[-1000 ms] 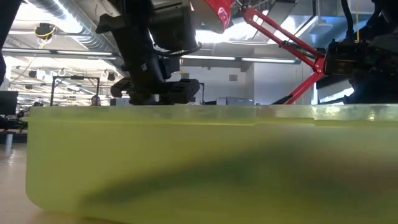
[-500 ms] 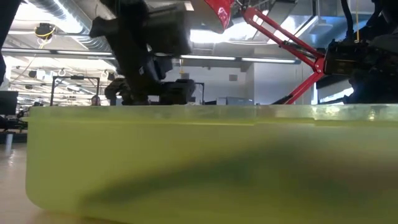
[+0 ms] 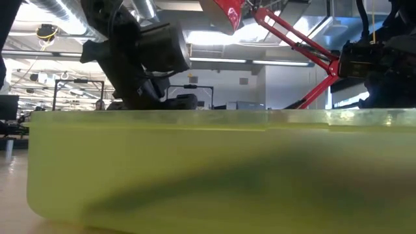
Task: Pick & place school supplies into a supply box
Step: Put the pink pencil into the yellow supply box
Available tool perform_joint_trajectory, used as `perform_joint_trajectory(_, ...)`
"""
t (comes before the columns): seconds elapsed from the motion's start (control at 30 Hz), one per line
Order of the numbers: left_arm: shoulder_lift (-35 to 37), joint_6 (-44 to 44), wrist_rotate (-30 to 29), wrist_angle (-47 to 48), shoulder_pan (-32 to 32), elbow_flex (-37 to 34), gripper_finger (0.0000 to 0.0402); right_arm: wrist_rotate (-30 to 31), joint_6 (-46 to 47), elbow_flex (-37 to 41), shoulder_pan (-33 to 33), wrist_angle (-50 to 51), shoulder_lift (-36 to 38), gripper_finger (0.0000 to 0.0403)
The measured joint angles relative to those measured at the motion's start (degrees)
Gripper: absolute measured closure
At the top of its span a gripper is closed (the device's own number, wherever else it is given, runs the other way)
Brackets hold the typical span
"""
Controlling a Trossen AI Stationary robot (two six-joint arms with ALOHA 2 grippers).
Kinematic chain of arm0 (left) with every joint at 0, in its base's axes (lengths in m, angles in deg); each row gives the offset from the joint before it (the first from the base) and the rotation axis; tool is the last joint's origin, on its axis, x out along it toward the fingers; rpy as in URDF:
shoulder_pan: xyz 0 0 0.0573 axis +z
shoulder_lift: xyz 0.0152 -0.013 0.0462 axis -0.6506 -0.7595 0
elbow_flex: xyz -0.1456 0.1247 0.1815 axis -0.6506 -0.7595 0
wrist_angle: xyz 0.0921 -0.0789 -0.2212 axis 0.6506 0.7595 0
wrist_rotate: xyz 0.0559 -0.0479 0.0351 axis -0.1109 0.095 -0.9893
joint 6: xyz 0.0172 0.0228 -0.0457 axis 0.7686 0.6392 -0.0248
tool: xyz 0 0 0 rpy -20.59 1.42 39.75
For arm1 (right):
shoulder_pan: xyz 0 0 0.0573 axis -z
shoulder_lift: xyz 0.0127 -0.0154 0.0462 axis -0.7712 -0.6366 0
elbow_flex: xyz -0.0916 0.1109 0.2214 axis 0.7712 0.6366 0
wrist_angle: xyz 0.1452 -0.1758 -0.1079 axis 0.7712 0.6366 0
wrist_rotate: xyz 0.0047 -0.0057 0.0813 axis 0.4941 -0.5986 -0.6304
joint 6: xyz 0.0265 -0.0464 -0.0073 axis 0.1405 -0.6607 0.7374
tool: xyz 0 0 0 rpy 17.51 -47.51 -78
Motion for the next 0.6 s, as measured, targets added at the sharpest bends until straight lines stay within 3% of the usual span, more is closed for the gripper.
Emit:
perform_joint_trajectory(0.33, -2.4, 0.1, 3.9, -0.4, 1.2, -0.2, 0.022, 0.0, 0.0, 0.0, 0.0, -0.5, 0.0, 0.0214)
perform_joint_trajectory(0.6, -4.3, 1.1, 3.4, 0.0, 1.7, 0.0, 0.0244, 0.0, 0.0, 0.0, 0.0, -0.5, 0.0, 0.0214)
